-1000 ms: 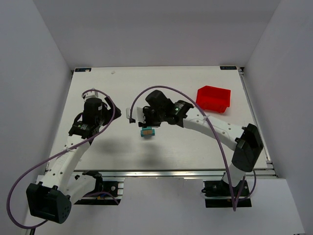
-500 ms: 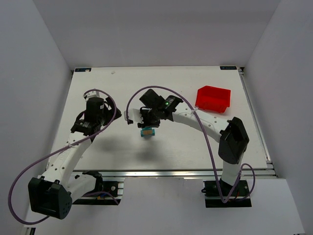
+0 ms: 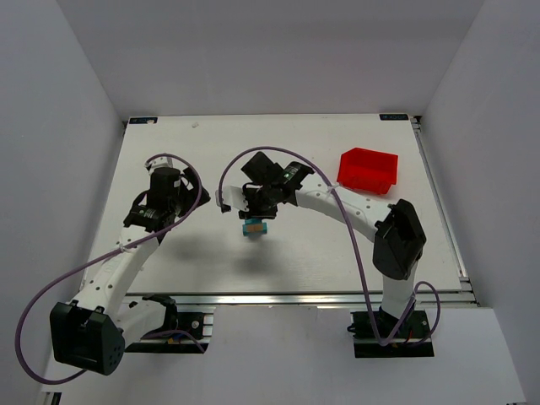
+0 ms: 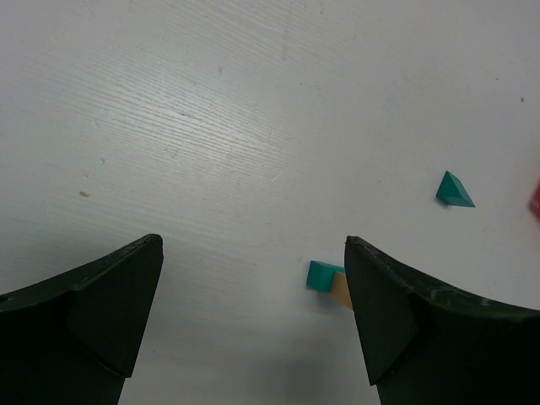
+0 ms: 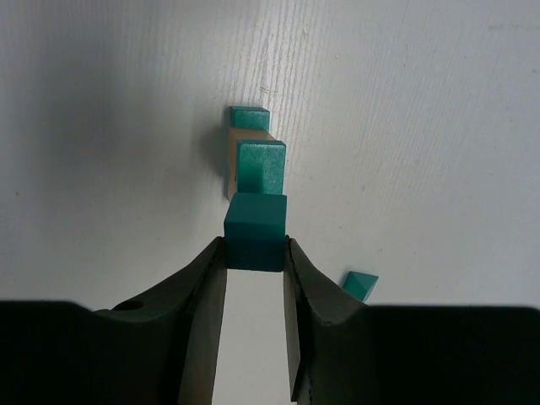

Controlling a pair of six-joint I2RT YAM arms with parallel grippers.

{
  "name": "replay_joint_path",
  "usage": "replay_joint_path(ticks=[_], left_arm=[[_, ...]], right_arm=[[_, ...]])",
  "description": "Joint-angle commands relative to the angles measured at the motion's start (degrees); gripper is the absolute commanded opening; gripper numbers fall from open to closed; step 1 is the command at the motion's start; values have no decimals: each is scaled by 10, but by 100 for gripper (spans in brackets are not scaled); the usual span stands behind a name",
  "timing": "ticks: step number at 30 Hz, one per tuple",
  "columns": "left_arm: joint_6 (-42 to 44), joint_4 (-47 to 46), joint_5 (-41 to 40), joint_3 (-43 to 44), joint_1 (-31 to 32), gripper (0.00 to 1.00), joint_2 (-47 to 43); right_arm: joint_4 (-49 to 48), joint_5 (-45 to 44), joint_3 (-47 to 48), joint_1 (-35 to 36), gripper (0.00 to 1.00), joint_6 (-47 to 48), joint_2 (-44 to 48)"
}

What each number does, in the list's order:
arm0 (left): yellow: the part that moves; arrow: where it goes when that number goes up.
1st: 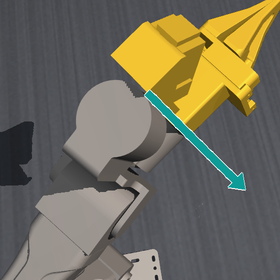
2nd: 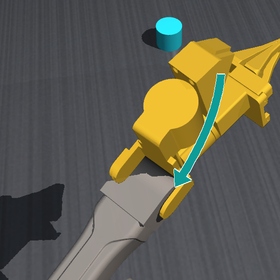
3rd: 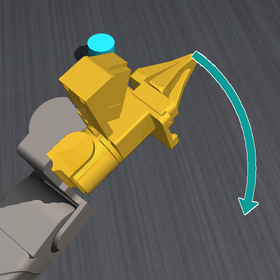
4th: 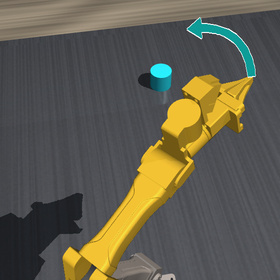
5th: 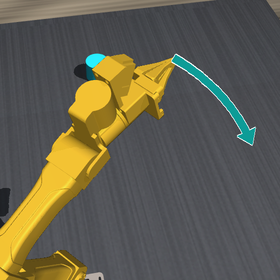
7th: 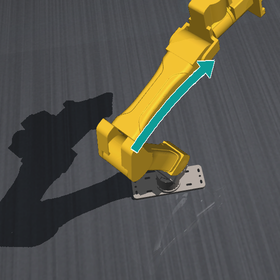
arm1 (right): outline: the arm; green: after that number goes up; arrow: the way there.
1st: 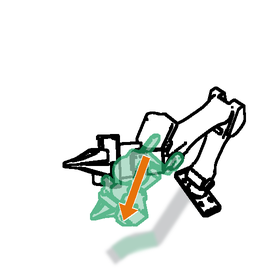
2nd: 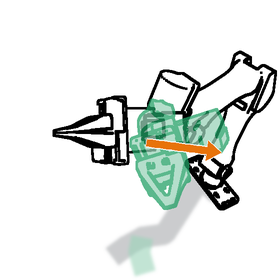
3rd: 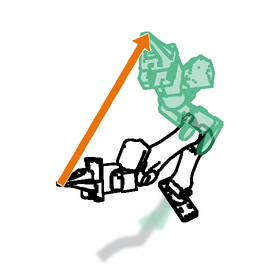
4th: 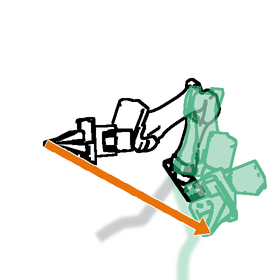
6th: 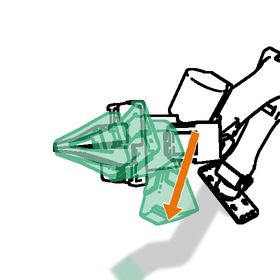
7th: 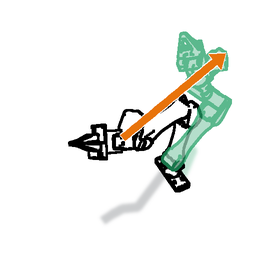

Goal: Build the wood block tower

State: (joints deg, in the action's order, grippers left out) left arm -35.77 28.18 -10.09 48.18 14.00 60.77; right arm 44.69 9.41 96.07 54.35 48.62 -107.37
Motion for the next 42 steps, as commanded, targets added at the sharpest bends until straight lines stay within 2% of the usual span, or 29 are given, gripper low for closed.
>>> replay_joint_path(ticks=[1, 42], left_arm=[[6, -12, -4, 4, -1, 98, -3], [5, -34, 22, -8, -3, 98, 2]], right_arm=[[0, 13, 28, -4, 23, 2, -9], [12, 11, 42, -3, 28, 17, -39]])
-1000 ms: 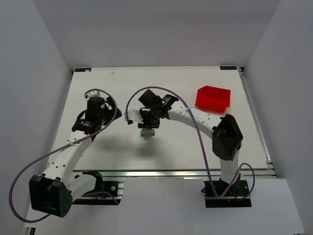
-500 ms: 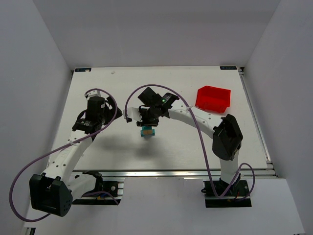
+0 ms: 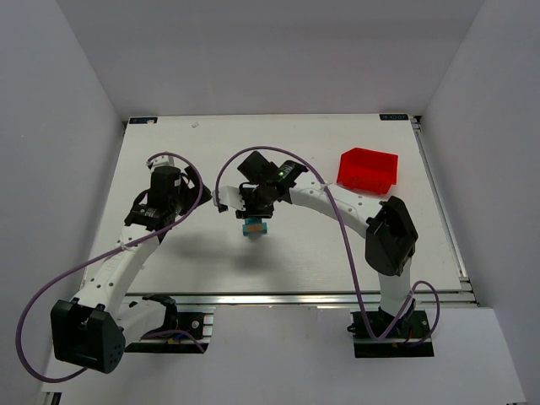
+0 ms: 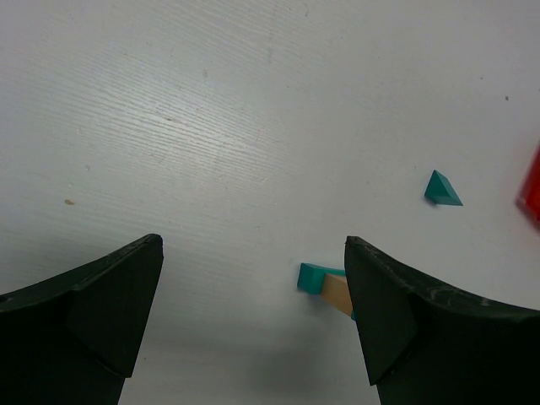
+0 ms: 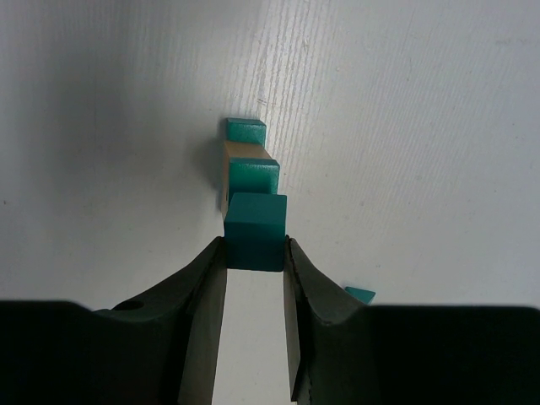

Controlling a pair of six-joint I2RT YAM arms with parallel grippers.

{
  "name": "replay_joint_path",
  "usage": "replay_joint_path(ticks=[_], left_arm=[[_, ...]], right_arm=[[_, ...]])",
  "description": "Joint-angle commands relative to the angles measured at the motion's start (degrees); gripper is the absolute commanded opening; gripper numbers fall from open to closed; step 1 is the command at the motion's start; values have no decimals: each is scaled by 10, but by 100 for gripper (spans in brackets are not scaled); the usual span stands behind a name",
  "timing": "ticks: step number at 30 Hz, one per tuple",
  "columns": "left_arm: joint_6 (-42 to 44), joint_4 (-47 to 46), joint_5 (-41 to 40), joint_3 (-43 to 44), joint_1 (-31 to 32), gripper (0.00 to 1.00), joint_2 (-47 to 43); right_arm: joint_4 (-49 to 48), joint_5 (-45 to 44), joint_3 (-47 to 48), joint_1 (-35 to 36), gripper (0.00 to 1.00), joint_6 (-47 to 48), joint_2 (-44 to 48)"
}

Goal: Build the wood block tower

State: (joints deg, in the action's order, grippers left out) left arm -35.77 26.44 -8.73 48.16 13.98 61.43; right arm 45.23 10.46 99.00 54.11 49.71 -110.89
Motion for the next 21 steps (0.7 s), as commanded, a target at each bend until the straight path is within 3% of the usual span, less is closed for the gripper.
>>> replay_joint_path(ticks=[1, 21], left_arm=[[5, -17, 9, -10, -2, 98, -4], [2, -9, 2, -8, -4, 98, 10]], right_arm=[[6, 0, 14, -1, 28, 6, -4], [15, 10, 7, 0, 30, 9, -4]])
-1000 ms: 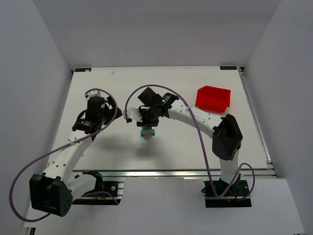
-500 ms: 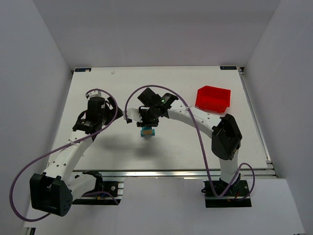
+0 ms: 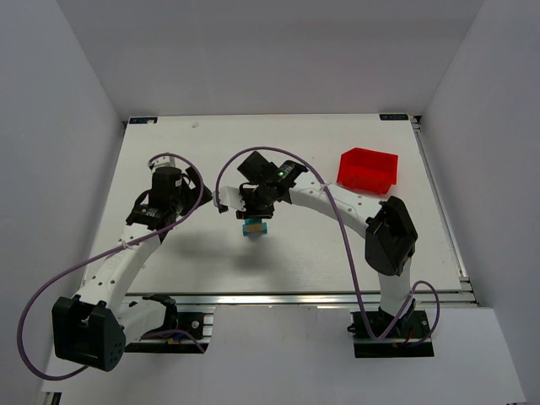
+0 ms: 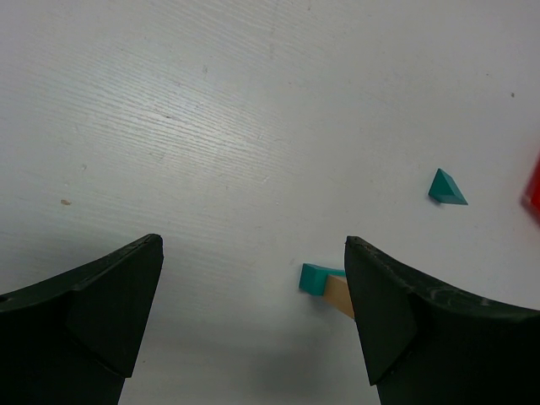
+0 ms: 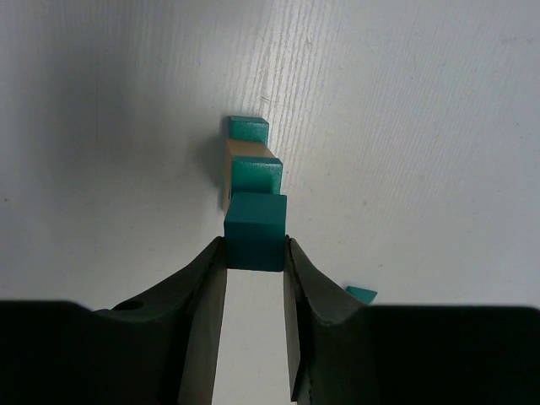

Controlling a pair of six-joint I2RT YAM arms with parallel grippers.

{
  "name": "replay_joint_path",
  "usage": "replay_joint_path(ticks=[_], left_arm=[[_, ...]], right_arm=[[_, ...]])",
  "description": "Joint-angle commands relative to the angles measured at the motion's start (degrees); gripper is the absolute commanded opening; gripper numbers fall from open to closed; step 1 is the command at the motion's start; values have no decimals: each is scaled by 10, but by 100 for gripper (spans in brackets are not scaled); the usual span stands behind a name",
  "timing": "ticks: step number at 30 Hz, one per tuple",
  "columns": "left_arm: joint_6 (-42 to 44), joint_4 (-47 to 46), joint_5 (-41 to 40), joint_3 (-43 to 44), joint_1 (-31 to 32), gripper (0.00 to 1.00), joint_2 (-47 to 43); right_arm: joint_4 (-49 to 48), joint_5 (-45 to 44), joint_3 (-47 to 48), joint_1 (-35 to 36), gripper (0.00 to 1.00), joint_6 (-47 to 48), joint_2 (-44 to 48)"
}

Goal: Build the wood block tower

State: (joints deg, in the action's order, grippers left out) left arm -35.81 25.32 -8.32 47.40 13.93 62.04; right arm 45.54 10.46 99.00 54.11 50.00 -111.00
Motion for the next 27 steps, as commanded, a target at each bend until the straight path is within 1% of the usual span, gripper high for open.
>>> replay_joint_path(ticks=[1, 27], left_arm=[[2, 2, -1, 0, -3, 98, 3], [3, -4, 2, -4, -4, 98, -1]], right_arm=[[9, 9, 6, 0, 31, 6, -3], [1, 0, -2, -1, 34, 5, -4]])
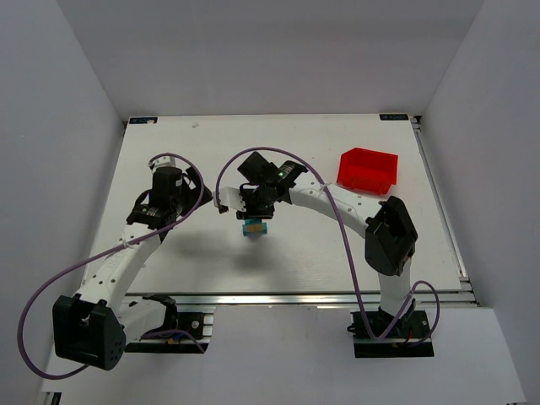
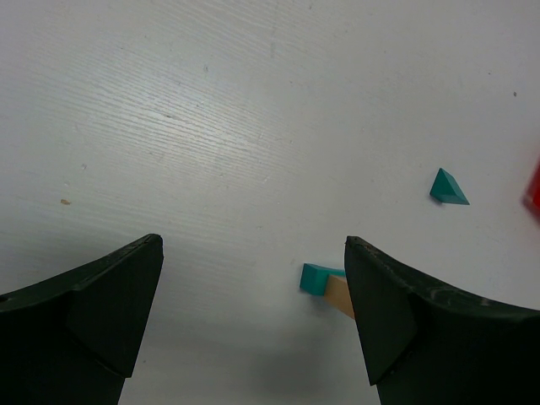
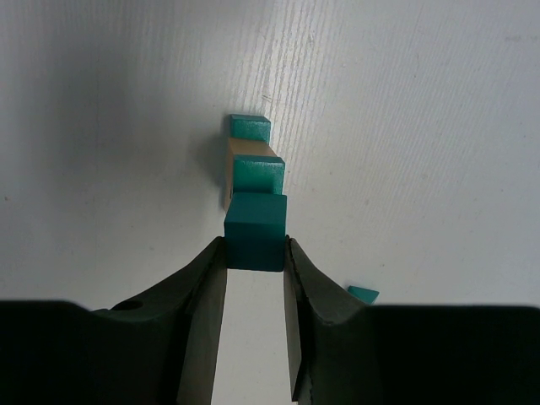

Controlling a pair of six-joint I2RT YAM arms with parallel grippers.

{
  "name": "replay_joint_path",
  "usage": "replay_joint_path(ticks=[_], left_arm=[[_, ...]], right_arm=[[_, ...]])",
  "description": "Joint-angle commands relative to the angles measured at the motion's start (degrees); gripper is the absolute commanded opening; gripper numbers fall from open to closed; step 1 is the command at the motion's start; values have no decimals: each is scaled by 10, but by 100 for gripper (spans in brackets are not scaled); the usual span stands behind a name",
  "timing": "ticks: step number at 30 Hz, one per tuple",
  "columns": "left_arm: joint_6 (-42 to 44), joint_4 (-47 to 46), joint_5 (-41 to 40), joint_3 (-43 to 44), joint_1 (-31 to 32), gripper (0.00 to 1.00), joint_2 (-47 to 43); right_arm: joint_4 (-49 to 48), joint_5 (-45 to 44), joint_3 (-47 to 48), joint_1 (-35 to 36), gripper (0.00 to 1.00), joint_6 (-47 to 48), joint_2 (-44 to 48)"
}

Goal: Build the wood block tower

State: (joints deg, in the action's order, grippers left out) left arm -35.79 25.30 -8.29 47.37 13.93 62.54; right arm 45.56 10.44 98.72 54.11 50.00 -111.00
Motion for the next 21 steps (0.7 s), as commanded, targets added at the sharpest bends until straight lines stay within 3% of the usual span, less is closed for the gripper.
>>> replay_joint_path(ticks=[1, 21], left_arm=[[3, -3, 3, -4, -4, 98, -6], [3, -1, 2, -4, -1, 98, -8]], right_arm=[[1, 0, 0, -1, 35, 6, -4], [1, 8, -1, -1, 40, 5, -5]])
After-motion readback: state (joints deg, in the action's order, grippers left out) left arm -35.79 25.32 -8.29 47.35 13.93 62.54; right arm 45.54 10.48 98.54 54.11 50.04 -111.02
